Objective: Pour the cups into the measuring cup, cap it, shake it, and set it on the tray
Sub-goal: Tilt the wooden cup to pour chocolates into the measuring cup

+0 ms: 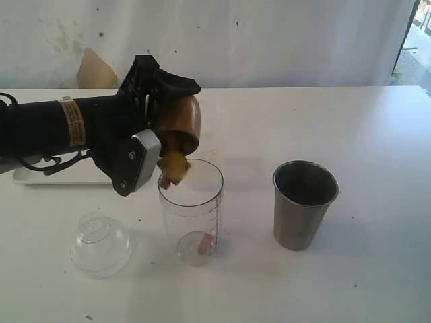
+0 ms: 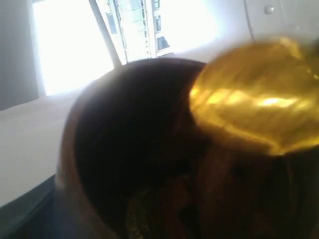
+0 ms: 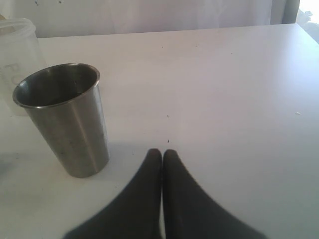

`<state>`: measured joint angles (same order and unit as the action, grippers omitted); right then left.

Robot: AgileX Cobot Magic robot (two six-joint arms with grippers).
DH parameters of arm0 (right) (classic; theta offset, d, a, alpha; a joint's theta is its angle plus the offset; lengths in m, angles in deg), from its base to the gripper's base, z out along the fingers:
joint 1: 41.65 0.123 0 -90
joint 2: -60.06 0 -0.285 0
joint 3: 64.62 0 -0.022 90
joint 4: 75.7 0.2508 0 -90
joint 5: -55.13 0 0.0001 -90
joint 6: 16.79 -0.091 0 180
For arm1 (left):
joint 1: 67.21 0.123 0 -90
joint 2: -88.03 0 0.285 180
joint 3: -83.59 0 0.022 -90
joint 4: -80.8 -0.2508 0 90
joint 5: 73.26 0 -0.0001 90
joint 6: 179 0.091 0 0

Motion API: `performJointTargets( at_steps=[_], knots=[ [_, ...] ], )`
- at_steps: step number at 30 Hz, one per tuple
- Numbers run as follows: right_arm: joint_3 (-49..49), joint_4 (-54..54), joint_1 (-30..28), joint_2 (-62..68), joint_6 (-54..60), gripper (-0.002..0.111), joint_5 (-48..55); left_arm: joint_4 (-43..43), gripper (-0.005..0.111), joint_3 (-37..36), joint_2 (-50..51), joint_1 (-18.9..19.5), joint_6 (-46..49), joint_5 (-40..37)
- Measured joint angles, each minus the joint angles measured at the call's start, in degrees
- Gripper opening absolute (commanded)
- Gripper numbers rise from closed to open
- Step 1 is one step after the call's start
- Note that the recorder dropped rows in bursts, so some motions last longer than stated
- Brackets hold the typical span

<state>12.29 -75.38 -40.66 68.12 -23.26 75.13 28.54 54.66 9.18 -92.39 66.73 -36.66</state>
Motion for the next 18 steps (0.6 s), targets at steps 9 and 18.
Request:
performJointTargets(
  at_steps=[9,18],
  knots=[
    [0.00,0.00,0.00,0.00,0.00,0.000,0.00,-0.75,0.000,0.00,0.00,0.00,-3.39,2.99],
    [0.00,0.00,0.00,0.00,0.00,0.000,0.00,-6.31,0.000,0.00,0.00,0.00,8.39,7.14]
  ],
)
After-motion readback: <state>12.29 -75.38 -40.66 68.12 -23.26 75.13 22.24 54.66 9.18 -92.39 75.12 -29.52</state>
